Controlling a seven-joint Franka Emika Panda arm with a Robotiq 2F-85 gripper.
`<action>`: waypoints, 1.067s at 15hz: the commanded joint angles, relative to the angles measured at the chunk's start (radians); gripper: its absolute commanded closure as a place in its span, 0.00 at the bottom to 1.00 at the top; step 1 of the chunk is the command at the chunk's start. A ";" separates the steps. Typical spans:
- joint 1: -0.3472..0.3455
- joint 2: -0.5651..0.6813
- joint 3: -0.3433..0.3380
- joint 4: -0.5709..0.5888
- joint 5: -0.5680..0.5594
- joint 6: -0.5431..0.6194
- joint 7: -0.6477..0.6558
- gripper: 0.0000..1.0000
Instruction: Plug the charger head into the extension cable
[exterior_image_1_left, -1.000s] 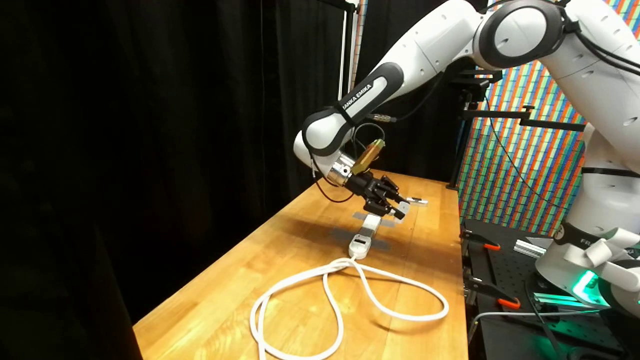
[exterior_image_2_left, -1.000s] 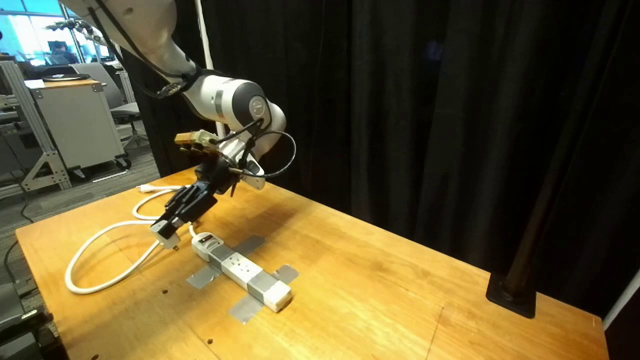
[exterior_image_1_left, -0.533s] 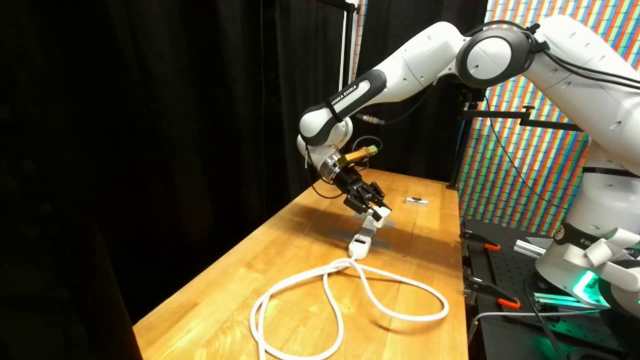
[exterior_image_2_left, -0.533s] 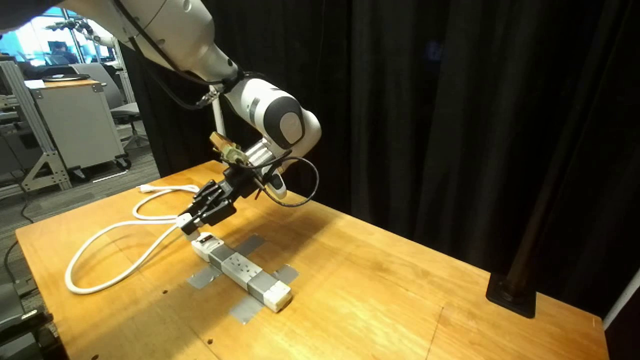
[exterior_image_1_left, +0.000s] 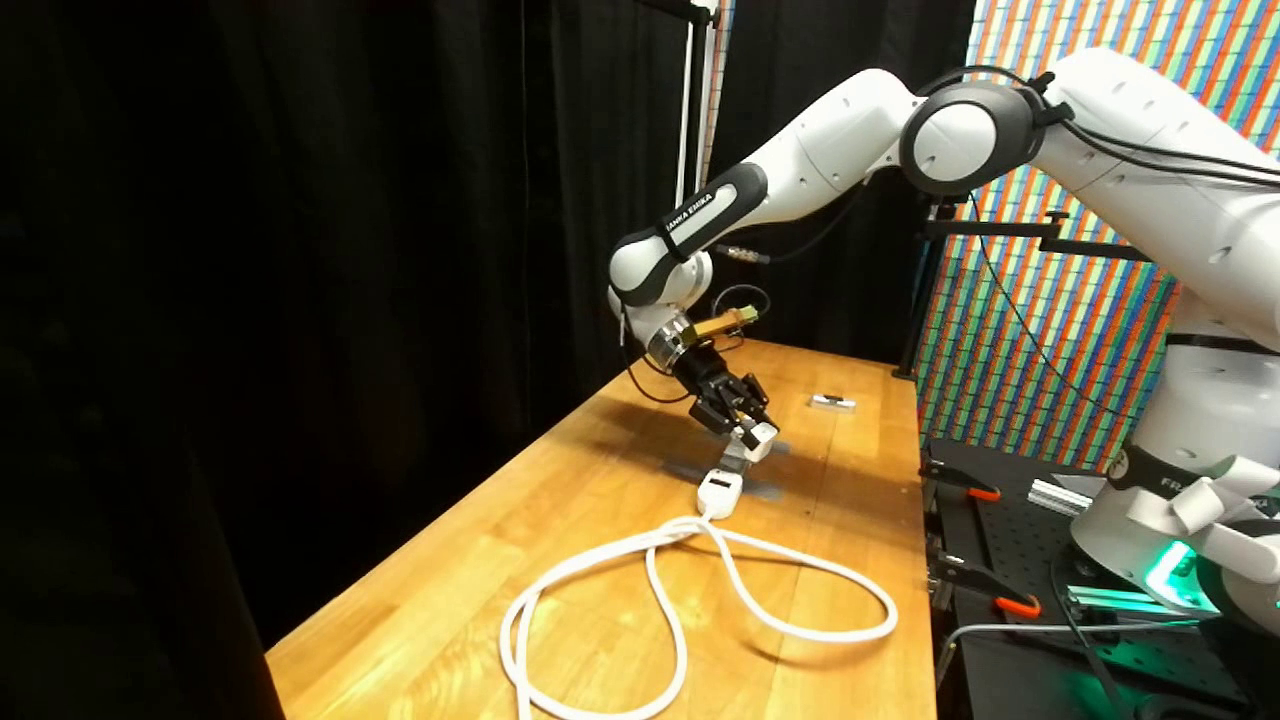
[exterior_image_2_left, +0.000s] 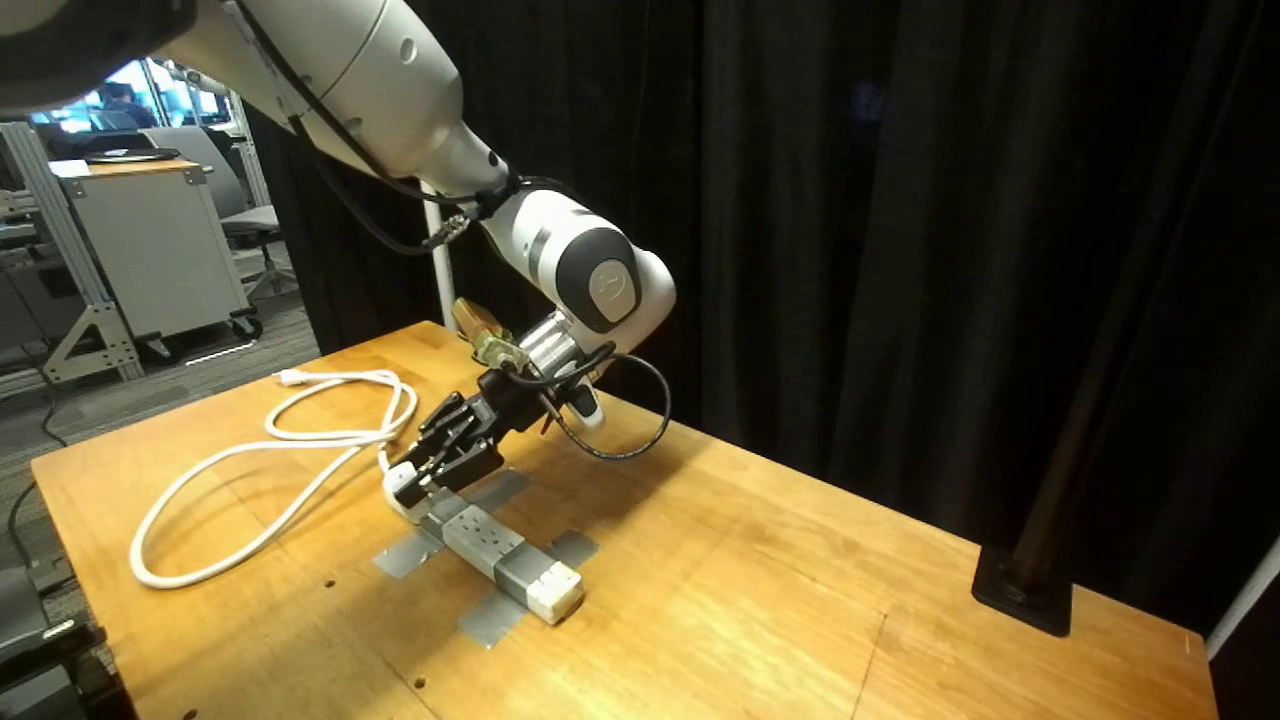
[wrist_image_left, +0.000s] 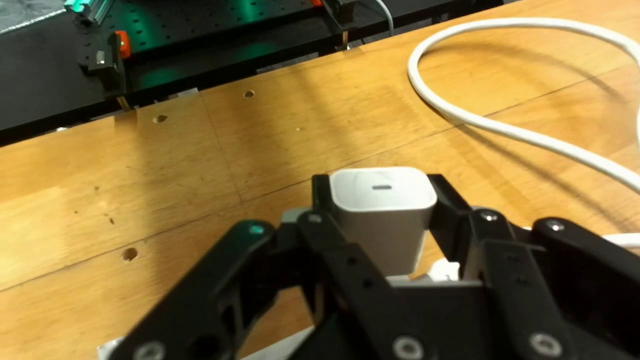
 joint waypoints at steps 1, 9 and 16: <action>0.000 0.011 -0.004 0.047 -0.002 -0.016 -0.007 0.77; 0.072 -0.127 0.052 -0.134 -0.238 -0.061 -0.272 0.77; 0.150 -0.239 0.152 -0.278 -0.429 -0.065 -0.460 0.77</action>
